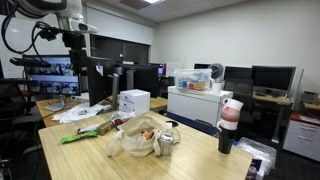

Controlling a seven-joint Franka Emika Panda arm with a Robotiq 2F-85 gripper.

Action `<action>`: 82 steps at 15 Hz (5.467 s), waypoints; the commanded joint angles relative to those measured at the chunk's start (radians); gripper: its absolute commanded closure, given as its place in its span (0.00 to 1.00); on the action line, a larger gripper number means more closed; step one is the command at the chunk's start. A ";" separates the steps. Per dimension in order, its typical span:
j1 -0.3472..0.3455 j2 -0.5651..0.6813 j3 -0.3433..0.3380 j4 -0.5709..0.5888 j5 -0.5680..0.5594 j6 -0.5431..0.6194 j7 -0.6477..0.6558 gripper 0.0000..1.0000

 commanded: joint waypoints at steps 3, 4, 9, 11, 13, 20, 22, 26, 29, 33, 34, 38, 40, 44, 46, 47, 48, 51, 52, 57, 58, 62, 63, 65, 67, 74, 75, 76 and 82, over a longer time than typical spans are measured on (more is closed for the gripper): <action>-0.066 0.050 -0.023 0.037 -0.013 0.036 0.037 0.00; -0.080 0.062 -0.027 0.046 -0.020 0.045 0.042 0.00; -0.093 0.064 -0.038 0.048 -0.013 0.044 0.030 0.00; -0.094 0.071 -0.039 0.054 -0.013 0.044 0.031 0.00; -0.094 0.072 -0.039 0.054 -0.013 0.044 0.032 0.00; -0.105 0.109 -0.067 0.074 0.008 0.063 0.046 0.00; -0.111 0.135 -0.085 0.084 0.014 0.083 0.043 0.00; -0.123 0.198 -0.119 0.087 0.013 0.141 0.037 0.00; -0.131 0.259 -0.135 0.083 0.010 0.225 0.041 0.00; -0.138 0.345 -0.150 0.081 0.003 0.368 0.033 0.00; -0.139 0.364 -0.153 0.081 0.000 0.399 0.034 0.00; -0.140 0.437 -0.163 0.074 -0.003 0.515 0.033 0.00; -0.135 0.421 -0.164 0.078 -0.002 0.467 0.030 0.00; -0.133 0.437 -0.164 0.077 -0.002 0.488 0.028 0.00; -0.133 0.437 -0.164 0.077 -0.002 0.488 0.028 0.00; -0.136 0.454 -0.162 0.080 -0.010 0.505 0.044 0.00; -0.139 0.470 -0.161 0.083 -0.017 0.521 0.054 0.00; -0.157 0.546 -0.166 0.092 -0.057 0.600 0.095 0.00; -0.161 0.571 -0.170 0.096 -0.069 0.626 0.111 0.00; -0.153 0.707 -0.215 0.136 -0.158 0.715 0.207 0.00; -0.146 0.734 -0.227 0.147 -0.176 0.724 0.224 0.00; -0.115 0.834 -0.284 0.195 -0.210 0.763 0.250 0.00; -0.106 0.856 -0.295 0.206 -0.206 0.774 0.247 0.00; -0.091 0.897 -0.307 0.226 -0.190 0.800 0.221 0.00; -0.080 0.937 -0.312 0.245 -0.179 0.836 0.189 0.00; -0.067 1.055 -0.294 0.319 -0.158 0.864 0.032 0.00; -0.073 1.064 -0.282 0.326 -0.152 0.858 0.011 0.00; -0.076 1.073 -0.275 0.331 -0.149 0.857 -0.003 0.00; -0.064 1.141 -0.271 0.379 -0.155 0.875 -0.030 0.00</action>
